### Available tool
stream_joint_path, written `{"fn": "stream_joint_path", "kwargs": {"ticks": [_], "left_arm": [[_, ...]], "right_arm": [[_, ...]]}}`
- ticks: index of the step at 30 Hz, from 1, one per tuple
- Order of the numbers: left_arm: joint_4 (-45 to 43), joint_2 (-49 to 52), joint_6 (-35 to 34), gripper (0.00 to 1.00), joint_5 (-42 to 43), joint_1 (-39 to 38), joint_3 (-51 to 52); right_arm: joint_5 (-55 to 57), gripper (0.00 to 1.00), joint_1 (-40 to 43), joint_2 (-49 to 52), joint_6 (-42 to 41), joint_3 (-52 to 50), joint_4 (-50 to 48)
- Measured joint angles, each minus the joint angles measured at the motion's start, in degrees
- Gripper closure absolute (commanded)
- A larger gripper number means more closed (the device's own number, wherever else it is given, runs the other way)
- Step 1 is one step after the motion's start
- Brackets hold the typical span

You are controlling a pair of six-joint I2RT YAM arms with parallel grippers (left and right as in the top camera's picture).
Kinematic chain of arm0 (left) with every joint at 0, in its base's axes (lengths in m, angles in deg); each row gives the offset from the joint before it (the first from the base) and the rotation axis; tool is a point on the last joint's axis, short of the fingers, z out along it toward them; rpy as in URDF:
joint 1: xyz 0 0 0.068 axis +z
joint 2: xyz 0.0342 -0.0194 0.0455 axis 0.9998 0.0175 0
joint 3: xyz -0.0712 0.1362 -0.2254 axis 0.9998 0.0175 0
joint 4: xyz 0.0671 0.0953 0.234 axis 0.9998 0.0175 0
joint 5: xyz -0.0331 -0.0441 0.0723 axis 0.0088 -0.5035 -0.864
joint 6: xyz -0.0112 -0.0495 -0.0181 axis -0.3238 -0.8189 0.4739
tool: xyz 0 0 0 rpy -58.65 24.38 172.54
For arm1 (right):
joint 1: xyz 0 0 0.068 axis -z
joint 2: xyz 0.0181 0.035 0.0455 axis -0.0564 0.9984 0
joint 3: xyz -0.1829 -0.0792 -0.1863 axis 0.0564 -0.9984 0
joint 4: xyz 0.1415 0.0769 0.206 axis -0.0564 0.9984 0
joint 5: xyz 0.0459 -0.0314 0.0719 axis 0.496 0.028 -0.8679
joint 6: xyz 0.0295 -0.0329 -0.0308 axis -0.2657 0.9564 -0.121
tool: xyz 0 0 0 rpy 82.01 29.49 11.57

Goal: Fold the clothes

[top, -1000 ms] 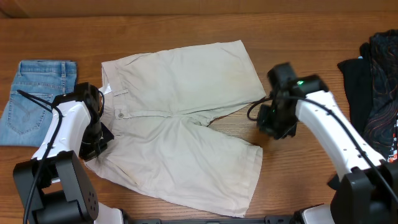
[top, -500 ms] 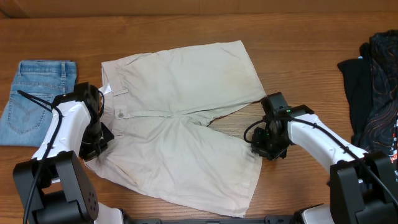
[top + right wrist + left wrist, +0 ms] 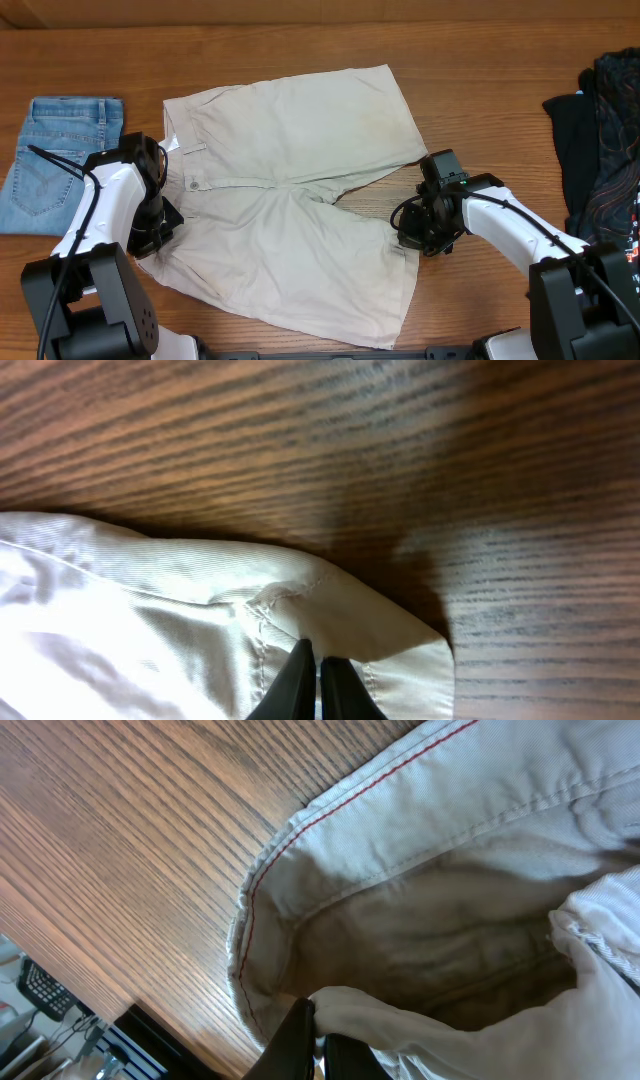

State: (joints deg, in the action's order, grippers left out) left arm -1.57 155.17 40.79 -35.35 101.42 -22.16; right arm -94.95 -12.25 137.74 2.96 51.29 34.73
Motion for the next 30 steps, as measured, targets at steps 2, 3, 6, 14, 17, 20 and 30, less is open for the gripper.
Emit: {"fn": "stream_joint_path", "kwargs": {"ticks": [2, 3, 6, 14, 17, 20, 30], "left_arm": [[-0.02, 0.00, 0.00, 0.93, 0.00, 0.00, 0.00], [0.00, 0.00, 0.00, 0.93, 0.00, 0.00, 0.00], [-0.02, 0.00, 0.00, 0.93, 0.02, 0.00, 0.00], [-6.58, 0.00, 0.20, 0.92, 3.50, -0.07, 0.02], [-9.62, 0.00, 0.44, 0.92, 6.49, -0.68, 0.00], [-10.64, -0.02, 0.46, 0.91, 7.56, -1.86, 0.00], [-10.69, 0.00, 1.27, 0.91, 8.15, -2.34, 0.00]], "right_arm": [[0.42, 0.96, 0.39, 0.00, 0.02, 0.11, -0.02], [0.87, 0.96, 0.79, 0.00, 0.02, 0.33, 0.07], [3.82, 0.96, 4.20, 0.00, 0.09, 4.44, -0.02], [6.03, 0.96, 9.51, 0.00, 7.48, 16.90, -5.49], [7.21, 0.45, 9.46, 0.00, 9.09, 17.07, -5.92], [7.98, 0.35, 9.51, 0.00, 9.81, 17.14, -3.10], [5.51, 0.43, 8.48, 0.00, 9.57, 16.52, 21.81]]}}
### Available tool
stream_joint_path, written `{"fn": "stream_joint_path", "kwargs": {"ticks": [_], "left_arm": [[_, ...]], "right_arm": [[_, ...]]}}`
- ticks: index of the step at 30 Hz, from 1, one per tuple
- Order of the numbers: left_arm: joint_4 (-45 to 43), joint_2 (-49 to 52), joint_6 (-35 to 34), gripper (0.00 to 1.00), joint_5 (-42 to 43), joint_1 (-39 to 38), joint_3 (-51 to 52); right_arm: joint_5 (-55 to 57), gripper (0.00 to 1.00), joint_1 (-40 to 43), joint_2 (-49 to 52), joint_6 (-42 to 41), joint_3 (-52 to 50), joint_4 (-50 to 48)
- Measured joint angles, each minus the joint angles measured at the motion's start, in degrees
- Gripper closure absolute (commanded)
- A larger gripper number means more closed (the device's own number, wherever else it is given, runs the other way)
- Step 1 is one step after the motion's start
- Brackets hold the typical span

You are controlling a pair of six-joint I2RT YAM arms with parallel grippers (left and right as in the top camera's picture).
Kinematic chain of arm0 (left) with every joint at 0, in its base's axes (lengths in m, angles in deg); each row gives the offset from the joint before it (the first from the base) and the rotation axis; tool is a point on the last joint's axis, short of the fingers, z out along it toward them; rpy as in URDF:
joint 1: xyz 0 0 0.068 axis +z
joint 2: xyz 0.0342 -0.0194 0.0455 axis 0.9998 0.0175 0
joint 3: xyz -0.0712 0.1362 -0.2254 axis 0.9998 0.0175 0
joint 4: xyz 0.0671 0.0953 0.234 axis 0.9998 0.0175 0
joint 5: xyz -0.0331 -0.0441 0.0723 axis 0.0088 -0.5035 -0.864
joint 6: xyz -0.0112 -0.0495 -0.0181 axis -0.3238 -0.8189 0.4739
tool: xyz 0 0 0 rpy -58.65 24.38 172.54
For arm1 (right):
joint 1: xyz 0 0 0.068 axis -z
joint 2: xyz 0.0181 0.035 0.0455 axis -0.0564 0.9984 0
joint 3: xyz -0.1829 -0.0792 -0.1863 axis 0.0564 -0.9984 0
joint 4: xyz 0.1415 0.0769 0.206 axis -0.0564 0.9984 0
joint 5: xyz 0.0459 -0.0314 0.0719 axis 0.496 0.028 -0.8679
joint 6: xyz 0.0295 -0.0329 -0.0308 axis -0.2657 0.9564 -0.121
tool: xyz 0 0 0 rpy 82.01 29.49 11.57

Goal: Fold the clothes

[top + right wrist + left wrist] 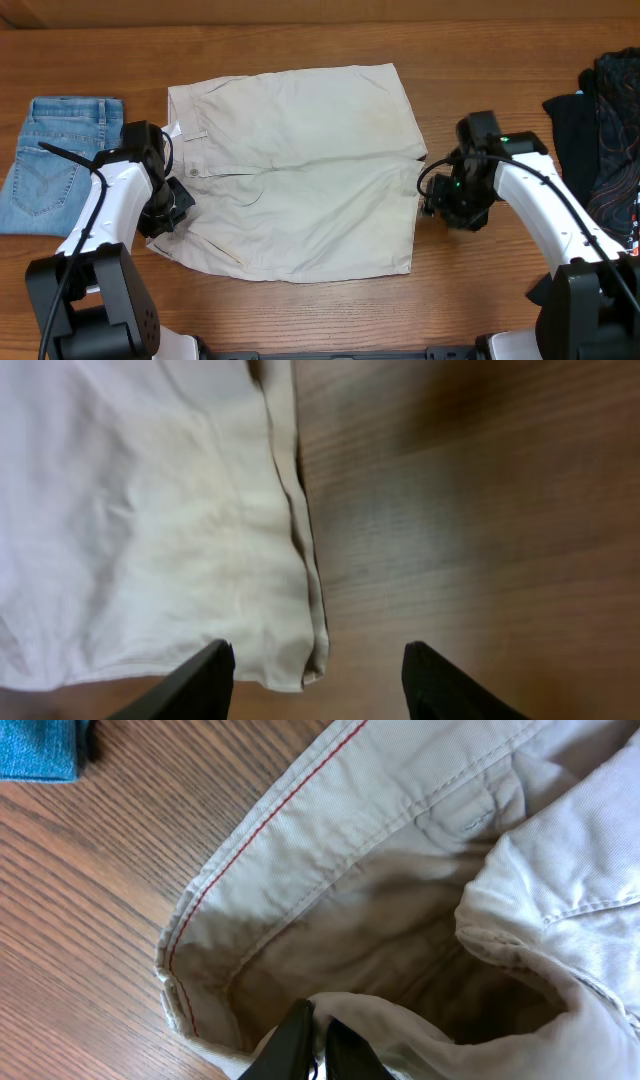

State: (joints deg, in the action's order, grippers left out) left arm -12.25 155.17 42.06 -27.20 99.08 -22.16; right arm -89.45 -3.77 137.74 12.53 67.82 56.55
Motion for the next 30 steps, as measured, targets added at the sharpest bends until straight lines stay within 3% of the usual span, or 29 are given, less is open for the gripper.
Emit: {"fn": "stream_joint_path", "kwargs": {"ticks": [12, 21, 30], "left_arm": [[1.29, -0.04, 1.62, 0.91, 0.00, 0.02, 0.00], [4.74, -0.04, 1.77, 0.91, -1.01, 0.02, 0.00], [5.25, -0.04, 1.77, 0.91, -1.57, 0.00, 0.00]], "right_arm": [[-13.62, 0.44, -4.70, 0.09, -2.10, -16.52, -6.97], [-15.87, 0.52, -11.98, 0.09, -7.21, -17.59, -13.14], [-12.96, 0.60, -12.66, 0.09, -11.21, -17.59, -13.00]]}}
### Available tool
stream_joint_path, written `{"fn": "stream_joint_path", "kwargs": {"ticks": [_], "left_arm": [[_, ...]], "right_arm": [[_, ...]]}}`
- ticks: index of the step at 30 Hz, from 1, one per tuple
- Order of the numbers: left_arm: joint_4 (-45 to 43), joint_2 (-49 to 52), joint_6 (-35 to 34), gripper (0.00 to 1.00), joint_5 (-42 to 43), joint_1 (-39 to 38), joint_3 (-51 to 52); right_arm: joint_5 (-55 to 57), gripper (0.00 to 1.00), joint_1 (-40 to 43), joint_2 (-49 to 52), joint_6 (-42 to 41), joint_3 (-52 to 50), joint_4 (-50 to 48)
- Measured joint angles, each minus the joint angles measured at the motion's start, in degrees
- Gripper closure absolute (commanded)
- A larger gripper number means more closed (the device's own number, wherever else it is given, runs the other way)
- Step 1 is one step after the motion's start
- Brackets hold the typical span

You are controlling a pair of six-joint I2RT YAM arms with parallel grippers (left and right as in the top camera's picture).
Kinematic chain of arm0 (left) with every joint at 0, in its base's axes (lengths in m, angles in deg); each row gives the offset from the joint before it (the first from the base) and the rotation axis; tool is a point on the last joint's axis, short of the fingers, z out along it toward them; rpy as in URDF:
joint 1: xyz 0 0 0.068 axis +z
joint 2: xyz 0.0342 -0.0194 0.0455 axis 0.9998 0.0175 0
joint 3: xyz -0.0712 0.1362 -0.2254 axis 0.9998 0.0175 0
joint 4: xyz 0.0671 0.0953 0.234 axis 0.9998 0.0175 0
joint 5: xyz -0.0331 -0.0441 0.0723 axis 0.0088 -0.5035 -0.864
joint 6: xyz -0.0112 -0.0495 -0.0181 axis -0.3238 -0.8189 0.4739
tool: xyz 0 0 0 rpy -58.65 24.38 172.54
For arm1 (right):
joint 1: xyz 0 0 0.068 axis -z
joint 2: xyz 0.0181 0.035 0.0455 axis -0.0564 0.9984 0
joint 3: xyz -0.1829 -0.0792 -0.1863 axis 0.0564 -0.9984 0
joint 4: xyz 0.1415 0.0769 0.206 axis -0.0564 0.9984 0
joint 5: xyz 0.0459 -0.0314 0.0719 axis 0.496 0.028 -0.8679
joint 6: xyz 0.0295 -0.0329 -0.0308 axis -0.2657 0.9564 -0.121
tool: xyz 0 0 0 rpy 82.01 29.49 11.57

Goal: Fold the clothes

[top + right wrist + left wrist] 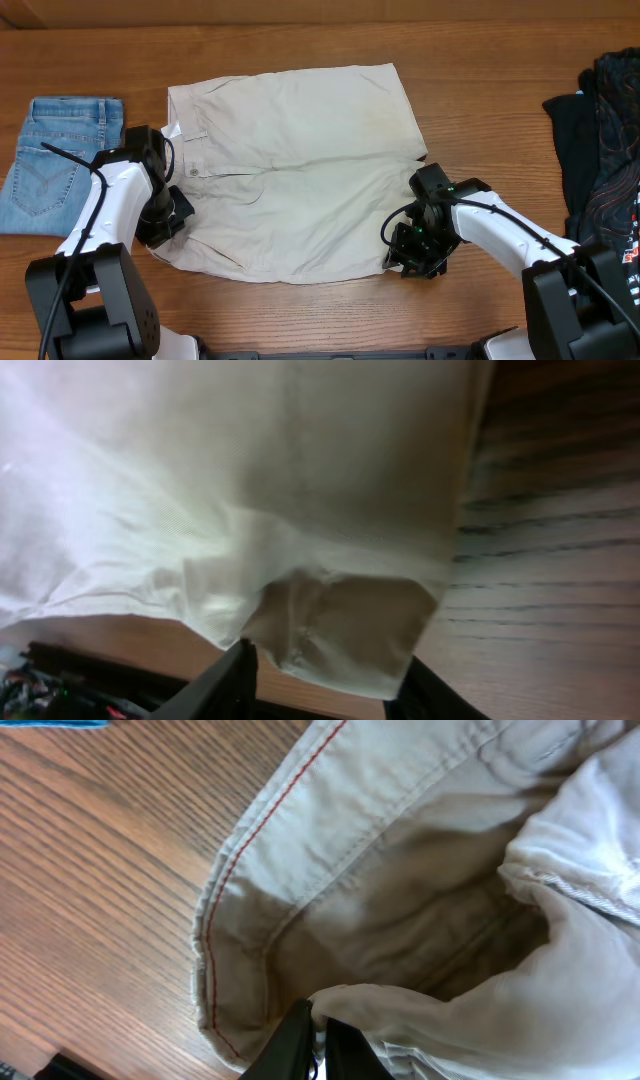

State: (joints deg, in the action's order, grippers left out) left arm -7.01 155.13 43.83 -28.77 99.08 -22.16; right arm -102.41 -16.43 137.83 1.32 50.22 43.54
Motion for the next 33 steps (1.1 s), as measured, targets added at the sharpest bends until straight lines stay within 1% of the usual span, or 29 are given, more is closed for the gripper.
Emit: {"fn": "stream_joint_path", "kwargs": {"ticks": [2, 4, 5, 6, 7, 10, 17, 20, 21, 22, 24, 26, 27, 30, 33], "left_arm": [[0.44, 0.00, 0.00, 0.91, -0.52, 0.00, 0.00], [1.03, 0.00, 0.00, 0.92, -1.36, 0.00, 0.00], [1.27, 0.00, 0.00, 0.92, -1.62, 0.00, 0.00], [1.62, 0.00, 0.00, 0.92, -1.95, 0.00, 0.00], [1.86, 0.00, 0.00, 0.92, -2.10, 0.00, 0.00], [2.75, 0.00, 0.00, 0.96, -2.36, 0.00, 0.00], [6.38, -0.20, 0.02, 0.96, -2.38, 0.00, 0.00], [7.06, -1.16, 0.02, 0.92, -2.32, 0.00, 0.00], [7.39, -1.92, 0.04, 0.86, -2.27, 0.00, 0.00], [7.87, -2.67, 0.22, 0.71, -2.16, 0.00, 0.00], [9.14, -4.37, 0.94, 0.27, -2.38, -0.28, 0.00], [10.54, -5.70, 0.92, 0.03, -2.43, -0.26, 0.00], [11.28, -6.32, 0.90, 0.00, -2.32, -0.26, 0.00], [13.25, -7.17, 0.87, 0.00, -0.50, -0.26, 0.00], [14.97, -7.19, 0.90, 0.00, 4.48, -0.26, 0.00]], "right_arm": [[1.03, 0.64, 0.00, 0.00, -0.61, 0.00, 0.13], [2.03, 0.74, 0.02, 0.00, -1.31, 0.00, 0.13], [2.38, 0.82, 0.02, 0.00, -1.64, 0.00, 0.20], [2.89, 0.93, 0.02, 0.00, -1.92, 0.00, 0.15], [3.04, 0.96, 0.02, 0.00, -2.43, 0.00, 0.07], [3.52, 0.96, 0.02, 0.00, -2.69, -0.02, -0.07], [6.12, 0.96, 0.94, 0.00, -2.91, -0.02, 1.51], [7.76, 0.96, 3.50, -0.90, -2.89, 0.00, 3.89], [8.92, 0.96, 4.98, -2.14, -2.78, 0.20, 5.49], [9.31, 0.96, 5.66, -2.89, -2.84, 0.33, 6.01], [11.02, 0.96, 7.43, -5.44, -2.12, 1.03, 7.67], [12.48, 0.96, 8.85, -7.37, -1.49, 1.44, 8.28], [13.07, 0.96, 9.18, -7.91, -1.29, 1.53, 8.39], [14.10, 0.96, 9.18, -8.41, -0.87, 1.57, 8.72], [14.53, 0.96, 9.16, -8.41, -0.50, 1.57, 8.70]]}}
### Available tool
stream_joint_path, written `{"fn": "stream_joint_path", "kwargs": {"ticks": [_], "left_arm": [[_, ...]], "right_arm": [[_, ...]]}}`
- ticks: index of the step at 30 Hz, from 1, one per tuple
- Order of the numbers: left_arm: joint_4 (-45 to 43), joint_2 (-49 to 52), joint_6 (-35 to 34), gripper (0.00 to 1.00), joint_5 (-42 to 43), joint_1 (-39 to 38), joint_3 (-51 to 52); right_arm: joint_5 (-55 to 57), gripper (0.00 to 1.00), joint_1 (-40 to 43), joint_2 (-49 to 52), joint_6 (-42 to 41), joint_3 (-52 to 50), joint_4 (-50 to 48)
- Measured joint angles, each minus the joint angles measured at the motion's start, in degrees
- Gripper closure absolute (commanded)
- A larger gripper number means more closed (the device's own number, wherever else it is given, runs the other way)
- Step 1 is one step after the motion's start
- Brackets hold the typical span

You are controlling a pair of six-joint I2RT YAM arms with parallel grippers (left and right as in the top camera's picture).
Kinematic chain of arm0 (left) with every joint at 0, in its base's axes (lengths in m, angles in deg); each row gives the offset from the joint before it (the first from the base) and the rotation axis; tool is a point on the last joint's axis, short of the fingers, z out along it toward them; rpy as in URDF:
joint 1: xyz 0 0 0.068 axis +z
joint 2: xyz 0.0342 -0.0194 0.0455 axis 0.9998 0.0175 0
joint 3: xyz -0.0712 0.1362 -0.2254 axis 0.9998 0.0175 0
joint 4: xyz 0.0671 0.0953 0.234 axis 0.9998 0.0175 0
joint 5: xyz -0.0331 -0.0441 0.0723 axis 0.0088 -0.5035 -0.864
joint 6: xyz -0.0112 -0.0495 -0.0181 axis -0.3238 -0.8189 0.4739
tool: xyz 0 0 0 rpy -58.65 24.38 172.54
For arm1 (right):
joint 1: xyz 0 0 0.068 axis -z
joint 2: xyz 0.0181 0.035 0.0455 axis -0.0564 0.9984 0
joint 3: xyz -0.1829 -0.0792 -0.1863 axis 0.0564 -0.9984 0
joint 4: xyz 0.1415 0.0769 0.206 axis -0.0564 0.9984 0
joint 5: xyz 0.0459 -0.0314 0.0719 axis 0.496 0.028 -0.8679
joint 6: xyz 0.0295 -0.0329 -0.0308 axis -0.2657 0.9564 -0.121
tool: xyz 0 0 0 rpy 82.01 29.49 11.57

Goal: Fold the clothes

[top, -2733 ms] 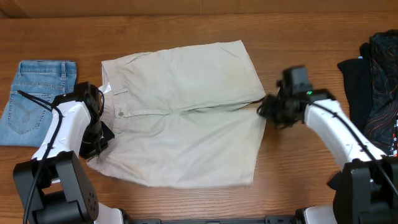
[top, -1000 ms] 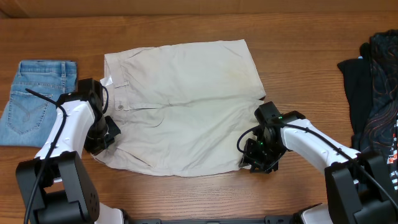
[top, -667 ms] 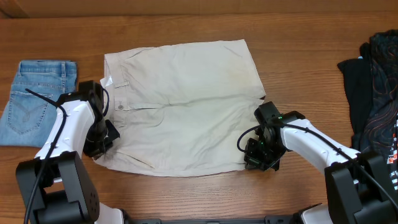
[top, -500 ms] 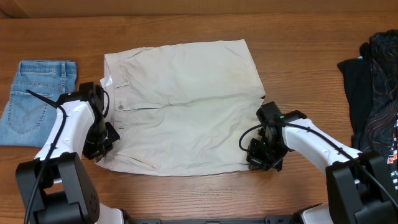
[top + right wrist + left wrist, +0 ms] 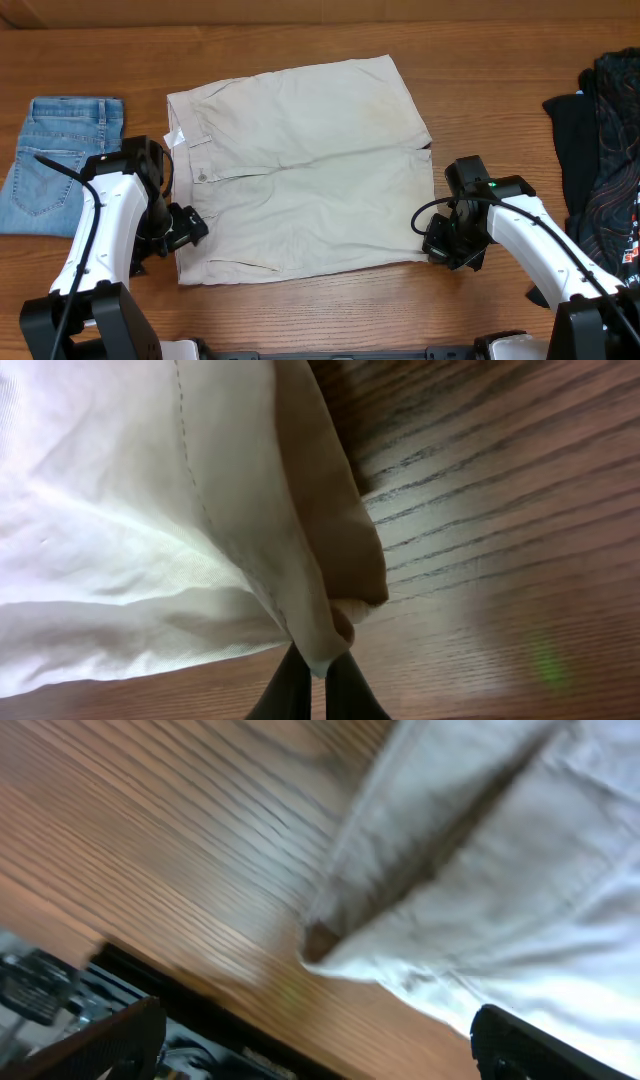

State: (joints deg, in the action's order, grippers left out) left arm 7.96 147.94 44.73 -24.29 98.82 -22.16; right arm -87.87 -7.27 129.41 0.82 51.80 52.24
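The beige shorts point(image 5: 300, 170) lie flat in the middle of the table, legs side by side, waistband to the left. My left gripper point(image 5: 186, 228) is open just off the near waistband corner point(image 5: 330, 935), fingers point(image 5: 120, 1040) spread wide, holding nothing. My right gripper point(image 5: 446, 246) is shut on the near hem corner point(image 5: 330, 615) of the shorts, and its fingertips point(image 5: 292, 690) pinch the fabric low over the wood.
Folded blue jeans point(image 5: 60, 160) lie at the far left. A pile of dark clothes point(image 5: 600, 120) sits at the right edge. The table's front edge point(image 5: 160, 990) runs close below the left gripper.
My left gripper has let go of the waistband and now stands open beside it. My right gripper, open at the near hem corner before, is shut on it, and the hem lies further right.
At first the shorts lay with legs splayed, both grippers shut on the near leg's waistband and hem. Then the legs lay together, right gripper open off the hem, left still holding. The right then reached the near hem corner open; now it grips it and the left is open.
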Motion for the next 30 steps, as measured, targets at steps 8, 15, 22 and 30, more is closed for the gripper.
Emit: {"fn": "stream_joint_path", "kwargs": {"ticks": [8, 15, 22, 30], "left_arm": [[-1.55, -0.07, -1.95, 0.00, 10.54, 0.00, 2.99], [-7.96, -0.04, -7.58, 0.01, 12.11, 0.00, 13.66], [-17.77, -0.07, -12.61, 0.12, 10.51, 0.00, 18.43], [-20.94, -0.07, -14.29, 0.89, 8.55, 0.00, 18.69]], "right_arm": [[0.35, 0.96, 0.00, 0.00, 0.46, 0.00, -0.02], [0.39, 0.96, 0.00, 0.00, 1.46, 0.04, -0.24], [0.39, 0.96, 0.00, 0.00, 1.81, 0.04, -0.90], [0.37, 0.96, 0.00, 0.00, 1.92, 0.04, -0.94]]}}
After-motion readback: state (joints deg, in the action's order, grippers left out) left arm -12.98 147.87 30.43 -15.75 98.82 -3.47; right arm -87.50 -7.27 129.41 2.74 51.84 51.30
